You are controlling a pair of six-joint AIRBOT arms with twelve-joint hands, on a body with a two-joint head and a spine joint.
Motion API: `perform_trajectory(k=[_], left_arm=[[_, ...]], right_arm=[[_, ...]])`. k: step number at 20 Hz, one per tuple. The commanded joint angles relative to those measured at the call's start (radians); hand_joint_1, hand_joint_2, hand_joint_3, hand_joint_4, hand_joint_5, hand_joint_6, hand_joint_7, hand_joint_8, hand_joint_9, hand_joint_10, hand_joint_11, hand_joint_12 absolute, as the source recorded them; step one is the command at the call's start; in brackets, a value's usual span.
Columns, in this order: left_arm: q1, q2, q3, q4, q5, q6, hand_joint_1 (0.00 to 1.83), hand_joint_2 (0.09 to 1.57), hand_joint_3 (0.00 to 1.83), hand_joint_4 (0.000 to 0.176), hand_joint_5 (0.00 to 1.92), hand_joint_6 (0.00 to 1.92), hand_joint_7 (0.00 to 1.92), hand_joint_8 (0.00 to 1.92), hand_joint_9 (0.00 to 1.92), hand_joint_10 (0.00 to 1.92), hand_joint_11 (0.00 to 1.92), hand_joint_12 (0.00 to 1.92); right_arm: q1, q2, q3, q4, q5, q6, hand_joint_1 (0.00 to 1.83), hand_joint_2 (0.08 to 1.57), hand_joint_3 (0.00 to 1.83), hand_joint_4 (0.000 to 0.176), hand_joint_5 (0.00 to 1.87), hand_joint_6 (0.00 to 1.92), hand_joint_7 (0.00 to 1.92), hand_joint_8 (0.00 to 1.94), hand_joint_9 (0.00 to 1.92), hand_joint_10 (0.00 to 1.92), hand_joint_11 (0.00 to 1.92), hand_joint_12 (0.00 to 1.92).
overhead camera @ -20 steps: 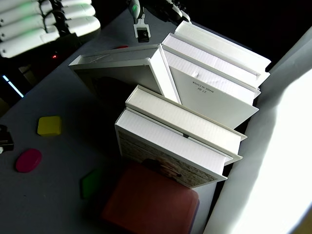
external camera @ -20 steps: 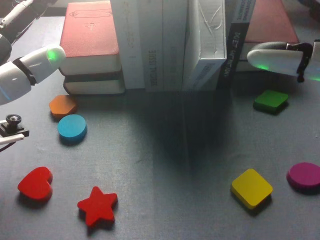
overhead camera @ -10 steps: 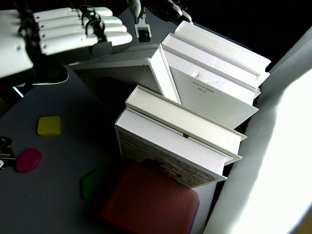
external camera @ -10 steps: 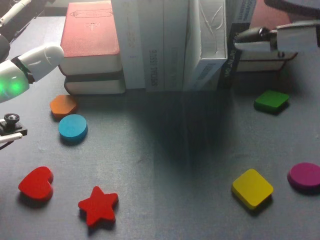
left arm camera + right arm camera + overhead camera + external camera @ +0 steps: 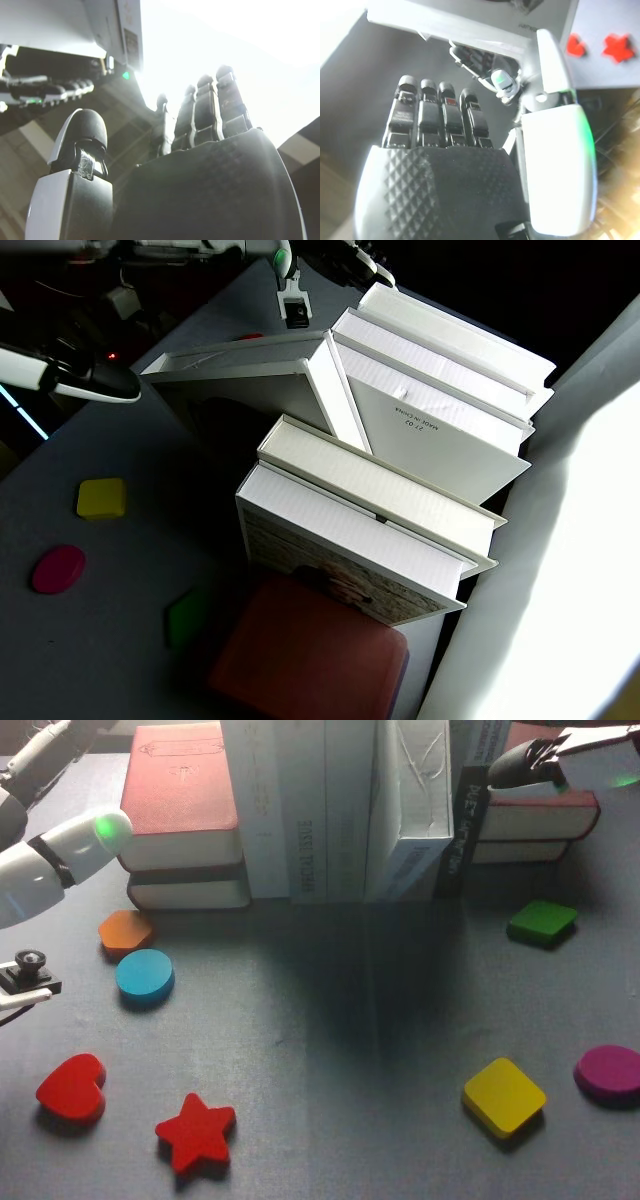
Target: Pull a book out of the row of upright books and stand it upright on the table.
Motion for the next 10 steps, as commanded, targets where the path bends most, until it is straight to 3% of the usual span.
perform_trajectory(k=[1,2,3,4,5,6,7,8,9,10], left_arm=[[-0.015,-0.006,0.005,-0.024,-0.118,-0.009,0.3,1.36,0.0,0.089,0.09,0.0,0.0,0.0,0.0,0.0,0.0,0.0],[-0.016,-0.008,0.006,-0.024,-0.118,-0.009,0.28,1.35,0.0,0.092,0.09,0.0,0.0,0.0,0.0,0.0,0.0,0.0],[-0.016,-0.011,0.008,-0.024,-0.117,-0.01,0.27,1.35,0.0,0.089,0.09,0.0,0.0,0.0,0.0,0.0,0.0,0.0],[-0.016,-0.011,0.009,-0.022,-0.114,-0.011,0.27,1.35,0.0,0.089,0.09,0.0,0.0,0.0,0.0,0.0,0.0,0.0],[-0.015,-0.012,0.009,-0.018,-0.109,-0.012,0.26,1.36,0.0,0.077,0.1,0.01,0.0,0.0,0.0,0.0,0.0,0.0],[-0.015,-0.012,0.009,-0.017,-0.109,-0.013,0.25,1.36,0.0,0.062,0.09,0.0,0.0,0.0,0.0,0.0,0.0,0.0],[-0.015,-0.014,0.009,-0.017,-0.109,-0.014,0.25,1.36,0.0,0.063,0.08,0.0,0.0,0.0,0.0,0.0,0.0,0.0],[-0.015,-0.017,0.011,-0.016,-0.109,-0.014,0.25,1.36,0.0,0.054,0.08,0.0,0.0,0.0,0.0,0.0,0.0,0.0],[-0.016,-0.018,0.012,-0.016,-0.109,-0.014,0.25,1.36,0.0,0.071,0.08,0.0,0.0,0.0,0.0,0.0,0.0,0.0],[-0.016,-0.019,0.013,-0.017,-0.108,-0.014,0.25,1.36,0.0,0.071,0.08,0.0,0.0,0.0,0.0,0.0,0.0,0.0]], right_arm=[[0.01,-0.008,-0.002,-0.044,-0.032,0.046,1.17,1.02,0.01,0.05,0.0,0.0,0.0,0.0,0.0,0.0,0.0,0.23],[0.01,-0.018,0.0,-0.095,-0.036,0.08,1.17,1.04,0.01,0.107,0.0,0.0,0.0,0.0,0.0,0.0,0.0,0.05],[0.007,-0.032,0.006,-0.155,-0.041,0.118,1.22,1.04,0.01,0.151,0.0,0.0,0.0,0.0,0.0,0.0,0.0,0.01],[0.003,-0.044,0.011,-0.185,-0.045,0.137,1.22,1.04,0.01,0.151,0.0,0.0,0.0,0.0,0.0,0.0,0.0,0.01],[-0.008,-0.068,0.022,-0.228,-0.052,0.161,1.2,1.08,0.03,0.097,0.0,0.0,0.01,0.0,0.0,0.0,0.0,0.0],[-0.016,-0.086,0.03,-0.26,-0.058,0.178,1.2,1.11,0.04,0.024,0.04,0.02,0.06,0.02,0.04,0.02,0.0,0.0],[-0.021,-0.103,0.039,-0.289,-0.062,0.197,1.2,1.14,0.05,0.0,0.1,0.04,0.12,0.05,0.08,0.04,0.0,0.0],[-0.031,-0.123,0.052,-0.312,-0.062,0.216,1.25,1.16,0.01,0.0,0.21,0.03,0.26,0.04,0.16,0.12,0.0,0.28],[-0.038,-0.137,0.06,-0.315,-0.062,0.219,1.13,1.22,0.01,0.0,0.4,0.08,0.46,0.09,0.29,0.32,0.0,1.07],[-0.045,-0.153,0.066,-0.325,-0.062,0.219,1.13,1.22,0.01,0.0,0.4,0.08,0.46,0.09,0.29,0.32,0.0,1.07]])
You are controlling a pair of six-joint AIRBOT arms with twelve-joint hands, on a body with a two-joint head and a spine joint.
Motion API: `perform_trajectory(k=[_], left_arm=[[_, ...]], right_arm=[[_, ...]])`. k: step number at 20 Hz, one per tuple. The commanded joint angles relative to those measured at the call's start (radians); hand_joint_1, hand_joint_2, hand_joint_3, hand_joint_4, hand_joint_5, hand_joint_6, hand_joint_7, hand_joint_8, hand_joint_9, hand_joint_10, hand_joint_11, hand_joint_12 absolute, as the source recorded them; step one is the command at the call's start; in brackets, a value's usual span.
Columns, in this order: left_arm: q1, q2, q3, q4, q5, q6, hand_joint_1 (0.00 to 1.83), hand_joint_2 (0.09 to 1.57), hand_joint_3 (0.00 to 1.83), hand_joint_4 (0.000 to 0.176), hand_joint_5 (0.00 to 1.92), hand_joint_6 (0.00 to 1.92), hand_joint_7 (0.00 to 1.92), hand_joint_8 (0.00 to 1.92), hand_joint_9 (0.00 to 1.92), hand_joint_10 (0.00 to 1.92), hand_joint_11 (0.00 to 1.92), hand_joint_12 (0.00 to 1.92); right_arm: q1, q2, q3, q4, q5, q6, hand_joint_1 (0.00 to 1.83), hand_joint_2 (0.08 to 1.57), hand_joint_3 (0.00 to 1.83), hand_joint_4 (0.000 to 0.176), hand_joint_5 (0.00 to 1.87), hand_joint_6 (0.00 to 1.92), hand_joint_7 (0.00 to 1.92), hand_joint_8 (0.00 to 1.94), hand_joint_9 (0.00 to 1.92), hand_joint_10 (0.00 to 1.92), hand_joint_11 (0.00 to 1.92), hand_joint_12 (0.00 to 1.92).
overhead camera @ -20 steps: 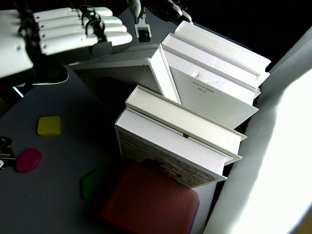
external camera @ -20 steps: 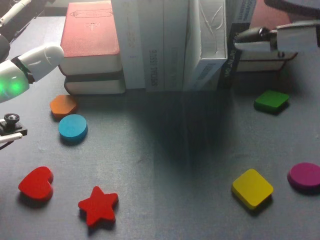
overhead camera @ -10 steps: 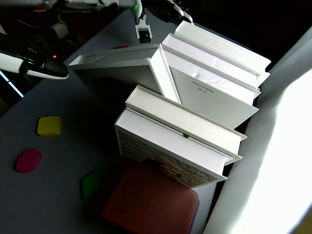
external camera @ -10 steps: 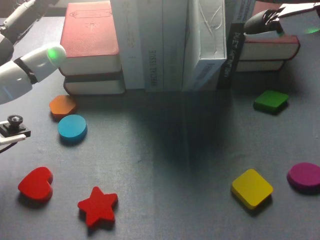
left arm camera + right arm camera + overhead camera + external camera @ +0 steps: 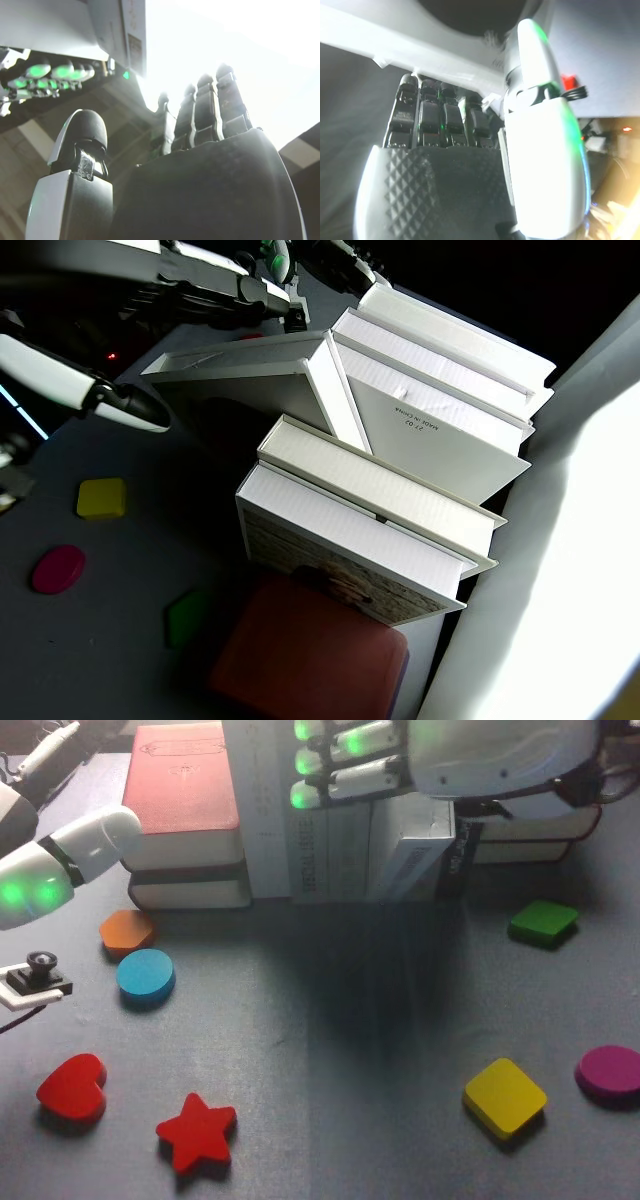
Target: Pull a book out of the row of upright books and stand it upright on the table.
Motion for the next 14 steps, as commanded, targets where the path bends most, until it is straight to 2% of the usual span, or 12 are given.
perform_trajectory(k=[1,2,3,4,5,6,7,8,9,11,12,14], left_arm=[[-0.009,-0.002,0.008,-0.019,-0.123,-0.01,0.26,1.36,0.0,0.092,0.08,0.0,0.0,0.0,0.0,0.0,0.0,0.0],[-0.009,-0.004,0.009,-0.019,-0.121,-0.01,0.26,1.36,0.0,0.085,0.08,0.0,0.0,0.0,0.0,0.0,0.0,0.0],[-0.009,-0.006,0.011,-0.019,-0.119,-0.012,0.26,1.37,0.0,0.091,0.08,0.0,0.0,0.0,0.0,0.0,0.0,0.0],[-0.009,-0.008,0.013,-0.019,-0.119,-0.015,0.26,1.37,0.01,0.089,0.08,0.0,0.0,0.0,0.0,0.0,0.0,0.0],[-0.009,-0.009,0.014,-0.019,-0.119,-0.016,0.28,1.37,0.0,0.078,0.09,0.0,0.0,0.0,0.0,0.0,0.0,0.0],[-0.01,-0.009,0.016,-0.019,-0.119,-0.016,0.27,1.37,0.0,0.076,0.09,0.0,0.0,0.0,0.0,0.0,0.0,0.0],[-0.01,-0.011,0.017,-0.019,-0.119,-0.016,0.28,1.37,0.0,0.067,0.1,0.01,0.0,0.0,0.0,0.0,0.0,0.0],[-0.01,-0.012,0.019,-0.019,-0.119,-0.016,0.28,1.37,0.0,0.054,0.1,0.01,0.0,0.0,0.0,0.0,0.0,0.0],[-0.012,-0.014,0.02,-0.017,-0.118,-0.016,0.26,1.36,0.0,0.056,0.09,0.0,0.0,0.0,0.0,0.0,0.0,0.0],[-0.013,-0.014,0.02,-0.017,-0.118,-0.016,0.23,1.36,0.0,0.039,0.07,0.0,0.0,0.0,0.0,0.0,0.0,0.0],[-0.013,-0.014,0.02,-0.017,-0.119,-0.016,0.26,1.36,0.0,0.059,0.07,0.0,0.0,0.0,0.0,0.0,0.0,0.0],[-0.013,-0.014,0.021,-0.017,-0.12,-0.016,0.28,1.37,0.0,0.084,0.05,0.0,0.0,0.0,0.0,0.0,0.01,0.0]], right_arm=[[0.0,-0.007,0.003,0.01,-0.074,-0.003,1.16,1.22,0.0,0.0,0.77,0.97,0.73,1.15,0.32,1.21,0.11,1.81],[-0.003,-0.018,0.008,0.012,-0.074,-0.002,1.22,1.2,0.0,0.0,0.9,0.91,0.8,1.43,0.45,1.48,0.21,1.9],[-0.004,-0.028,0.011,0.02,-0.063,-0.002,1.24,1.17,0.0,0.0,0.96,0.84,0.85,1.43,0.43,1.57,0.13,1.92],[-0.003,-0.039,0.014,0.035,-0.058,-0.003,1.24,1.16,0.0,0.0,0.97,0.85,0.88,1.39,0.46,1.58,0.03,1.92],[-0.001,-0.047,0.018,0.035,-0.056,-0.003,1.23,1.15,0.0,0.0,1.04,0.91,0.84,1.27,0.4,1.57,0.0,1.92],[0.004,-0.06,0.028,0.041,-0.052,-0.003,1.24,1.14,0.0,0.0,1.05,0.98,0.82,1.18,0.37,1.59,0.0,1.92],[0.008,-0.068,0.037,0.047,-0.047,-0.003,1.22,1.13,0.0,0.0,1.02,0.97,0.9,1.14,0.41,1.56,0.0,1.92],[0.011,-0.069,0.039,0.049,-0.046,-0.003,1.21,1.15,0.0,0.0,0.92,1.01,0.91,1.23,0.29,1.56,0.0,1.92],[0.017,-0.069,0.039,0.054,-0.039,-0.003,1.21,1.15,0.0,0.0,0.92,0.97,0.92,1.26,0.26,1.6,0.0,1.92],[0.029,-0.063,0.032,0.075,-0.02,-0.018,1.23,1.15,0.0,0.0,0.98,0.84,0.9,1.31,0.17,1.66,0.0,1.92],[0.036,-0.057,0.025,0.088,-0.012,-0.032,1.24,1.14,0.0,0.0,1.02,0.77,0.89,1.33,0.18,1.74,0.0,1.92],[0.055,-0.04,0.002,0.112,0.01,-0.063,1.24,1.16,0.0,0.0,1.04,0.74,0.8,1.47,0.12,1.84,0.0,1.92]])
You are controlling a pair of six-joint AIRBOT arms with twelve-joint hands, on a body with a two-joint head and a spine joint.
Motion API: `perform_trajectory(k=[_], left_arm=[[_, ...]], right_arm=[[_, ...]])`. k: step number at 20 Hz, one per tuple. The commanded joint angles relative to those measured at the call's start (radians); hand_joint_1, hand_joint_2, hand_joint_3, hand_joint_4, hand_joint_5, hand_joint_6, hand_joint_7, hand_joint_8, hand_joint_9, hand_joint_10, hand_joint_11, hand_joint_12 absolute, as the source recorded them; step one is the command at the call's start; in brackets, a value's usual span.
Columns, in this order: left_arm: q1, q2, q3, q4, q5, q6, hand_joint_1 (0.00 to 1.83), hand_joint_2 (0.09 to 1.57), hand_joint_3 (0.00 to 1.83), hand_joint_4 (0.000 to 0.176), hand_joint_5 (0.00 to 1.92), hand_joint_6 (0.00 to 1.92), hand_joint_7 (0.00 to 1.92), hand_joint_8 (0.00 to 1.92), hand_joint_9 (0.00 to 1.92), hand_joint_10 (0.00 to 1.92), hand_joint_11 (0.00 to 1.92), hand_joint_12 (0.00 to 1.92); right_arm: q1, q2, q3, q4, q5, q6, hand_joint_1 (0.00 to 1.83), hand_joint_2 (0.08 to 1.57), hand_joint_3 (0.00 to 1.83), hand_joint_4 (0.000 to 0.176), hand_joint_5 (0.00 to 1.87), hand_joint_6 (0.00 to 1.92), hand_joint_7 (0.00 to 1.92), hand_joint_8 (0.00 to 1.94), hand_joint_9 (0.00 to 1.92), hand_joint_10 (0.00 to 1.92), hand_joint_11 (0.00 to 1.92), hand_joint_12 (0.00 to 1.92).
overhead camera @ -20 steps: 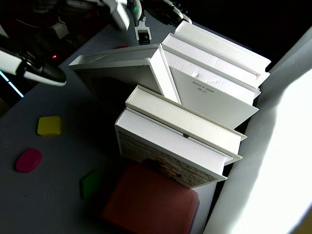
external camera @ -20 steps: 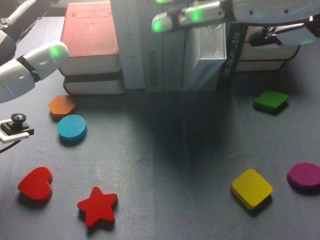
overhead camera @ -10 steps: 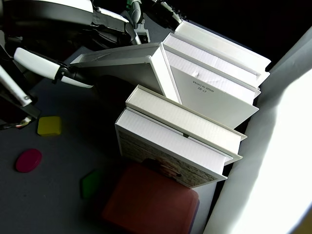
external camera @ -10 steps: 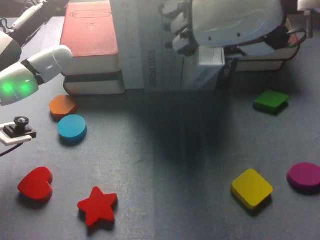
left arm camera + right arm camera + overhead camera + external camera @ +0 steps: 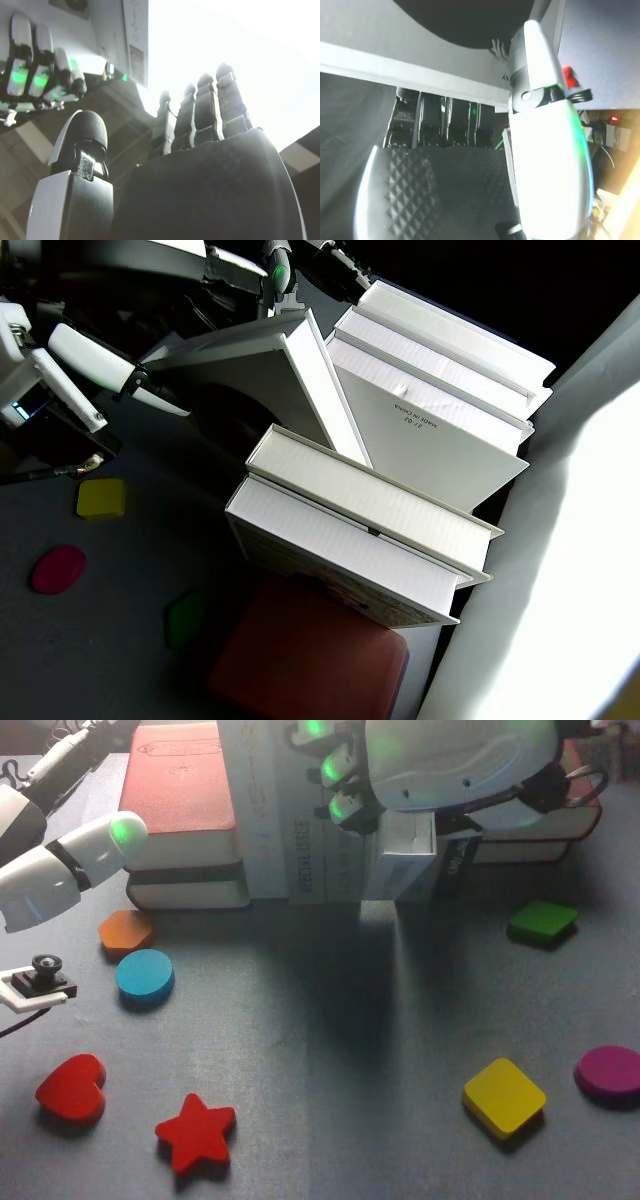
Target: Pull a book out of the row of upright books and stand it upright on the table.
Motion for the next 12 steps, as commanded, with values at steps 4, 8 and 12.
perform_trajectory(k=[4,8,12], left_arm=[[-0.012,-0.002,0.004,-0.017,-0.126,-0.008,0.33,1.36,0.0,0.037,0.01,0.0,0.0,0.0,0.0,0.0,0.0,0.0],[-0.012,-0.002,0.005,-0.02,-0.127,-0.008,0.35,1.35,0.0,0.036,0.02,0.0,0.0,0.0,0.0,0.0,0.0,0.0],[-0.016,-0.01,0.013,-0.021,-0.126,-0.008,0.32,1.33,0.0,0.053,0.0,0.0,0.0,0.0,0.0,0.0,0.0,0.0]], right_arm=[[0.042,0.02,-0.025,0.092,-0.025,-0.039,1.24,1.14,0.0,0.0,1.06,0.73,0.82,1.43,0.14,1.74,0.01,1.92],[0.074,0.057,-0.045,0.135,0.016,-0.053,1.24,1.13,0.0,0.0,1.12,0.73,0.8,1.39,0.12,1.71,0.0,1.92],[0.077,0.082,-0.054,0.207,0.062,-0.08,1.24,1.12,0.0,0.0,1.16,0.69,0.79,1.33,0.08,1.42,0.0,1.88]])
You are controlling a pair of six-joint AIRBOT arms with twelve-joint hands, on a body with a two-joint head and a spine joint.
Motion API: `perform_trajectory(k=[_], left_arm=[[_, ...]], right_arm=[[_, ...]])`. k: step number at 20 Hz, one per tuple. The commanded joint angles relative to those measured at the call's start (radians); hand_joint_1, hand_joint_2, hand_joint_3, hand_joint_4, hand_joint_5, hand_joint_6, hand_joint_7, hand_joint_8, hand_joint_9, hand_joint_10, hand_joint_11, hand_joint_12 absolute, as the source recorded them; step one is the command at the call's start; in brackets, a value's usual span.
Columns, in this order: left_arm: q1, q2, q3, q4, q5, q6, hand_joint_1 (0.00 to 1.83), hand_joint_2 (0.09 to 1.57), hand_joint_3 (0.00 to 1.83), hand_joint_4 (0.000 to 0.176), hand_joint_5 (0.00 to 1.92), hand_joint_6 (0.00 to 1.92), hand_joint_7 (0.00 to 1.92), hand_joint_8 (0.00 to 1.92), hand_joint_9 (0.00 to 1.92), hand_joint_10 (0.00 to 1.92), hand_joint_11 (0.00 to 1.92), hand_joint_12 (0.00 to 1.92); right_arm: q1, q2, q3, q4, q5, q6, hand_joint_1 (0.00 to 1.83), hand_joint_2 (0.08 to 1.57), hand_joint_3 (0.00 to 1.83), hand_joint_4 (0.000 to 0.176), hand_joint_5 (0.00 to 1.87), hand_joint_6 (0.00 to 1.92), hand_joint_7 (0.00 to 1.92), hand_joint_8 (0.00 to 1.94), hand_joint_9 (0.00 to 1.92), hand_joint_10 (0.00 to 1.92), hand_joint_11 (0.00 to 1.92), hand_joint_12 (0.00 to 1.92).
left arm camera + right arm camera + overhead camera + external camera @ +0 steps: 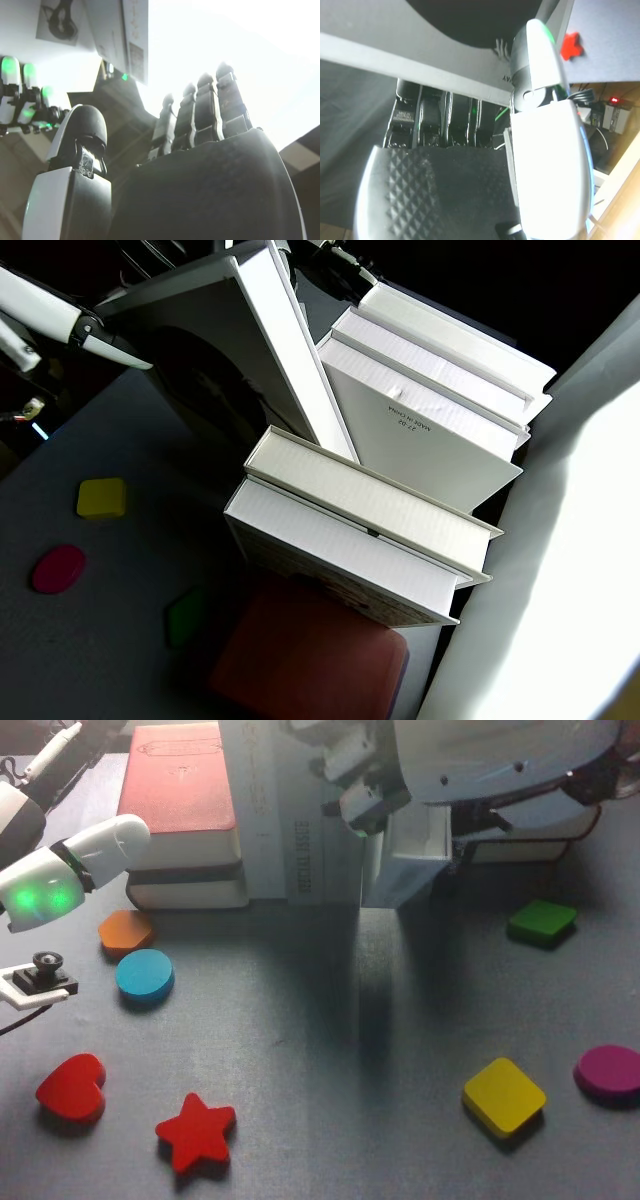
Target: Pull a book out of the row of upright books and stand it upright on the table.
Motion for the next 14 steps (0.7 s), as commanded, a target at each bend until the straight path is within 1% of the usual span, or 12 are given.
perform_trajectory(k=[1,2,4,5,6,8,9,10,11,12,13,14], left_arm=[[-0.014,-0.002,0.005,-0.018,-0.124,-0.008,0.31,1.33,0.0,0.045,0.0,0.0,0.0,0.0,0.0,0.0,0.0,0.0],[-0.014,-0.003,0.005,-0.018,-0.123,-0.008,0.31,1.33,0.0,0.045,0.0,0.0,0.0,0.0,0.0,0.0,0.0,0.0],[-0.016,-0.007,0.01,-0.019,-0.121,-0.008,0.2,1.32,0.0,0.049,0.0,0.0,0.0,0.0,0.0,0.0,0.0,0.0],[-0.017,-0.007,0.011,-0.019,-0.12,-0.008,0.22,1.33,0.0,0.057,0.01,0.0,0.0,0.0,0.0,0.0,0.0,0.0],[-0.019,-0.007,0.011,-0.019,-0.12,-0.008,0.29,1.33,0.0,0.051,0.04,0.01,0.0,0.0,0.0,0.0,0.0,0.0],[-0.018,-0.008,0.013,-0.019,-0.118,-0.008,0.37,1.34,0.0,0.056,0.07,0.02,0.0,0.0,0.0,0.0,0.0,0.0],[-0.018,-0.011,0.015,-0.019,-0.115,-0.008,0.38,1.35,0.01,0.039,0.09,0.02,0.0,0.0,0.0,0.0,0.0,0.0],[-0.018,-0.012,0.016,-0.019,-0.115,-0.008,0.34,1.37,0.01,0.031,0.09,0.01,0.0,0.0,0.0,0.0,0.0,0.0],[-0.018,-0.013,0.017,-0.019,-0.114,-0.008,0.36,1.39,0.01,0.009,0.08,0.01,0.0,0.0,0.0,0.0,0.0,0.0],[-0.018,-0.013,0.017,-0.019,-0.114,-0.009,0.38,1.4,0.01,0.0,0.08,0.01,0.0,0.0,0.0,0.0,0.0,0.0],[-0.018,-0.013,0.018,-0.019,-0.114,-0.009,0.44,1.4,0.01,0.0,0.09,0.01,0.0,0.0,0.0,0.0,0.0,0.0],[-0.018,-0.014,0.018,-0.019,-0.114,-0.009,0.49,1.38,0.0,0.011,0.09,0.0,0.0,0.0,0.0,0.0,0.0,0.0]], right_arm=[[0.022,0.008,-0.008,0.076,-0.041,-0.009,1.24,1.12,0.0,0.0,1.15,0.71,0.81,1.31,0.07,1.35,0.0,1.85],[0.024,0.018,-0.013,0.086,-0.031,-0.009,1.24,1.12,0.0,0.0,1.15,0.71,0.81,1.31,0.07,1.35,0.0,1.85],[0.021,0.031,-0.015,0.11,-0.011,-0.01,1.24,1.13,0.0,0.0,1.13,0.78,0.79,1.31,0.12,1.48,0.0,1.91],[0.019,0.033,-0.015,0.121,-0.003,-0.01,1.2,1.2,0.0,0.0,0.97,1.08,0.63,1.38,0.02,1.43,0.0,1.92],[0.015,0.038,-0.014,0.145,0.01,-0.01,1.19,1.23,0.0,0.0,0.92,1.19,0.58,1.42,0.0,1.41,0.0,1.92],[0.007,0.047,-0.014,0.187,0.03,-0.024,1.19,1.24,0.0,0.0,0.91,1.19,0.58,1.42,0.0,1.41,0.0,1.92],[0.003,0.051,-0.014,0.202,0.043,-0.027,1.19,1.24,0.0,0.0,0.91,1.19,0.58,1.42,0.0,1.41,0.0,1.92],[0.003,0.052,-0.015,0.205,0.047,-0.027,1.19,1.24,0.0,0.0,0.91,1.19,0.58,1.42,0.0,1.41,0.0,1.92],[0.003,0.056,-0.016,0.216,0.059,-0.027,1.19,1.24,0.0,0.0,0.91,1.19,0.58,1.42,0.0,1.41,0.0,1.92],[0.003,0.059,-0.016,0.227,0.071,-0.027,1.19,1.24,0.0,0.0,0.91,1.2,0.58,1.42,0.0,1.41,0.0,1.92],[0.003,0.065,-0.018,0.242,0.087,-0.027,1.19,1.24,0.0,0.0,0.91,1.2,0.58,1.42,0.0,1.41,0.0,1.92],[0.004,0.069,-0.019,0.253,0.1,-0.026,1.19,1.24,0.0,0.0,0.91,1.2,0.58,1.42,0.0,1.41,0.0,1.92]])
